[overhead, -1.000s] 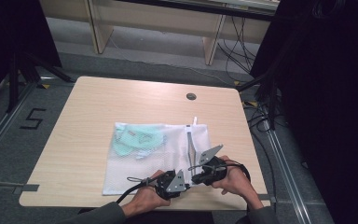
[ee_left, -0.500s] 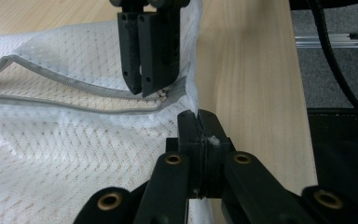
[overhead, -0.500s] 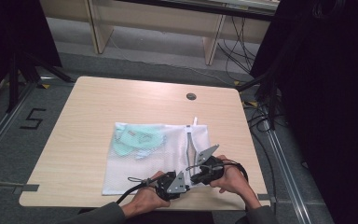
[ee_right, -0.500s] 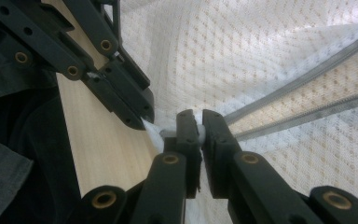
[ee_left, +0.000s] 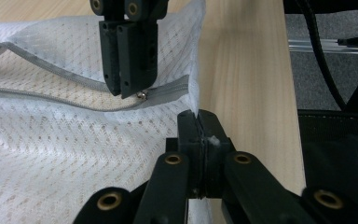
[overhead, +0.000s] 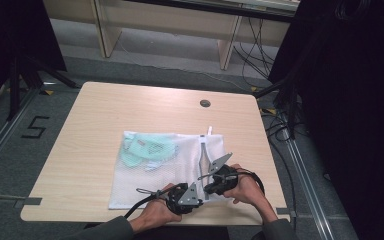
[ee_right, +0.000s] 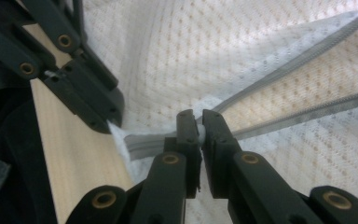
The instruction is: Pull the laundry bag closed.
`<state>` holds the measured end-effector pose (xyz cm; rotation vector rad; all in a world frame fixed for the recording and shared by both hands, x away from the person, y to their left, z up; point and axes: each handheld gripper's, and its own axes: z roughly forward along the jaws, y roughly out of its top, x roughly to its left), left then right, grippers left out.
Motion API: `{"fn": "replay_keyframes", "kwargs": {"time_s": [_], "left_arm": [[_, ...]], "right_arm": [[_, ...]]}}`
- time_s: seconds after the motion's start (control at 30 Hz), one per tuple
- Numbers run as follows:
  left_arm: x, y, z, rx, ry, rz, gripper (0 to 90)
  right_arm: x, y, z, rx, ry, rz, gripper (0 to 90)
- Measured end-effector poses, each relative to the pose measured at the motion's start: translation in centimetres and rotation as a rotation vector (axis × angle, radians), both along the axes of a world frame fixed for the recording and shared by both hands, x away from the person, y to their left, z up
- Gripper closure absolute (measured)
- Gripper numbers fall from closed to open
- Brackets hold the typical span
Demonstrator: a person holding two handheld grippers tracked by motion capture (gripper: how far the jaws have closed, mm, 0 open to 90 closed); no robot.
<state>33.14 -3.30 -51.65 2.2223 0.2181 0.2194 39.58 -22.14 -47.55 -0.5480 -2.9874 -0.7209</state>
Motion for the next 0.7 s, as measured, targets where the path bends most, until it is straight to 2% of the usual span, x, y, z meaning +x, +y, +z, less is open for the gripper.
{"fn": "replay_keyframes", "kwargs": {"time_s": [0.07,0.1,0.13,0.23,0.27,0.3,0.33,0.37,0.47,0.5,0.53,0.63,0.67,0.7], "left_arm": [[0.0,0.0,0.0,-0.004,-0.004,0.003,89.0],[0.0,0.0,0.0,-0.004,-0.005,0.003,89.0],[0.0,0.0,0.0,0.0,-0.003,0.0,89.0],[0.0,0.0,0.0,0.002,-0.003,0.001,89.0],[0.0,0.0,0.0,0.003,-0.005,0.0,89.0],[0.0,0.0,0.0,0.002,-0.01,0.002,89.0],[0.0,0.0,0.1,0.005,-0.01,-0.001,89.0],[0.0,0.0,0.1,0.006,-0.01,-0.004,89.0],[0.0,0.0,0.1,0.009,-0.011,-0.006,89.0],[0.0,0.0,0.1,0.012,-0.012,-0.007,89.0],[0.0,0.0,0.2,0.011,-0.012,-0.006,89.0],[0.0,0.0,0.1,0.001,-0.01,0.002,89.0],[0.1,0.1,0.2,0.008,-0.022,-0.012,89.0],[0.0,0.0,0.1,0.0,-0.009,0.002,88.9]], "right_arm": [[0.1,0.0,0.0,0.007,-0.003,-0.013,86.7],[0.2,-0.1,0.0,0.006,-0.021,-0.003,86.7],[0.2,-0.1,0.0,0.012,-0.006,-0.014,86.7],[0.4,-0.2,-0.1,0.006,-0.007,-0.012,86.7],[0.6,-0.2,-0.1,0.009,-0.033,0.016,86.7],[0.5,-0.1,-0.1,0.008,-0.009,-0.009,86.7],[0.5,-0.1,-0.1,0.011,-0.011,-0.014,86.7],[0.8,-0.1,-0.1,0.01,-0.034,0.004,86.7],[1.1,-0.2,-0.1,0.009,-0.025,-0.009,86.7],[1.2,-0.3,-0.1,0.01,-0.041,-0.007,86.6],[1.2,-0.3,-0.1,0.007,-0.021,-0.01,86.7],[1.5,-0.2,-0.1,0.005,-0.041,-0.009,86.7],[1.6,-0.1,-0.2,0.007,-0.042,-0.007,86.7],[1.7,-0.1,-0.2,0.006,-0.044,-0.005,86.7]]}}
